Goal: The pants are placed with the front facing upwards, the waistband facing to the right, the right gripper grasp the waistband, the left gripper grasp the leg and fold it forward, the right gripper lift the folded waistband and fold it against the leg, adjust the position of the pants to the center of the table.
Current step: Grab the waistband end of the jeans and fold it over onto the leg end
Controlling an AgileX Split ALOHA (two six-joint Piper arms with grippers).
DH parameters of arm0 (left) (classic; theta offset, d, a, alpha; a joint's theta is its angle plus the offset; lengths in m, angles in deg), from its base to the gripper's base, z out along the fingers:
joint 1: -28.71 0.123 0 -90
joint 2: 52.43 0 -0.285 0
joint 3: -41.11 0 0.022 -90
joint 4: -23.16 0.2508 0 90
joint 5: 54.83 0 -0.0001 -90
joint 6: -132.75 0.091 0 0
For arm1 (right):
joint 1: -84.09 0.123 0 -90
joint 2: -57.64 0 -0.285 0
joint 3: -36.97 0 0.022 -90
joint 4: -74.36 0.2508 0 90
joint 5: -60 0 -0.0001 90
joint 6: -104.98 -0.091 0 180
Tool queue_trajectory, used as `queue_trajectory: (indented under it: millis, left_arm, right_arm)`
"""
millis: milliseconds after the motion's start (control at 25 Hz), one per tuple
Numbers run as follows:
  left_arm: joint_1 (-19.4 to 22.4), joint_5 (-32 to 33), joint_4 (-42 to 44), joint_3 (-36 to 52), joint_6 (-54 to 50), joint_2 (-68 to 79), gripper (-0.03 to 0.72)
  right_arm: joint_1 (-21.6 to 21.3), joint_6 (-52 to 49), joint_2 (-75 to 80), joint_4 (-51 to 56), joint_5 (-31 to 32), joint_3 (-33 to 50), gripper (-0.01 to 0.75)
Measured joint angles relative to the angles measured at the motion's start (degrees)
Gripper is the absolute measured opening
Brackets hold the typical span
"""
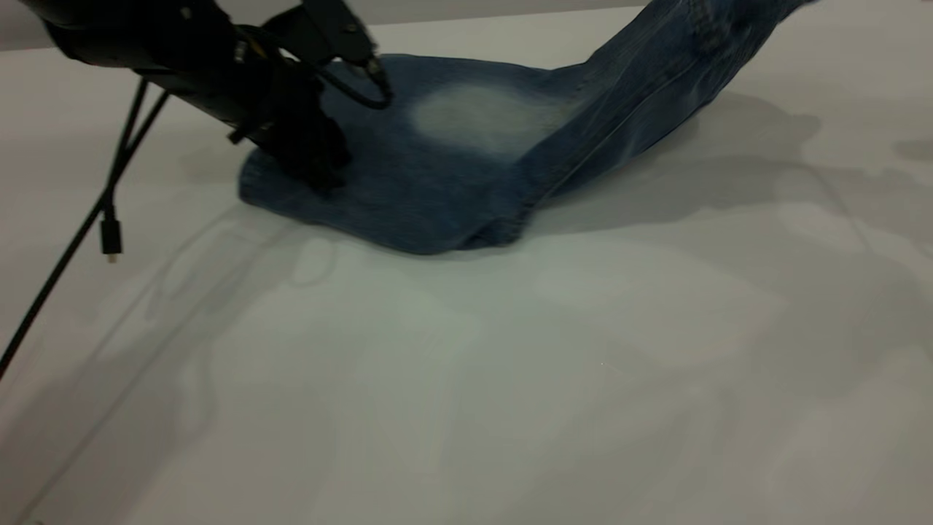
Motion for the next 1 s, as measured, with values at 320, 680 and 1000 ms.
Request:
queue_trajectory:
  millis: [320,680,1000]
  left_arm:
    - [-7.54,0.54,0.19,0.06,-4.59,0.13,0.37]
    - [-12.78,0.59,0.18,0.11,-8.66,0.18,0.37]
    - [-12.48,-0.55,0.17,0.16,-8.59,-5.53,0.374]
  right_arm:
    - [3.31,-1.19,-5.99,0.13,-0.14,-0.16,0.059]
    - [13.53,-0.97,-7.12,0.16,-0.06,-0.21,0.059]
    - [14.86,0.07,-7.12,0.35,-0.13,-0.21,0.059]
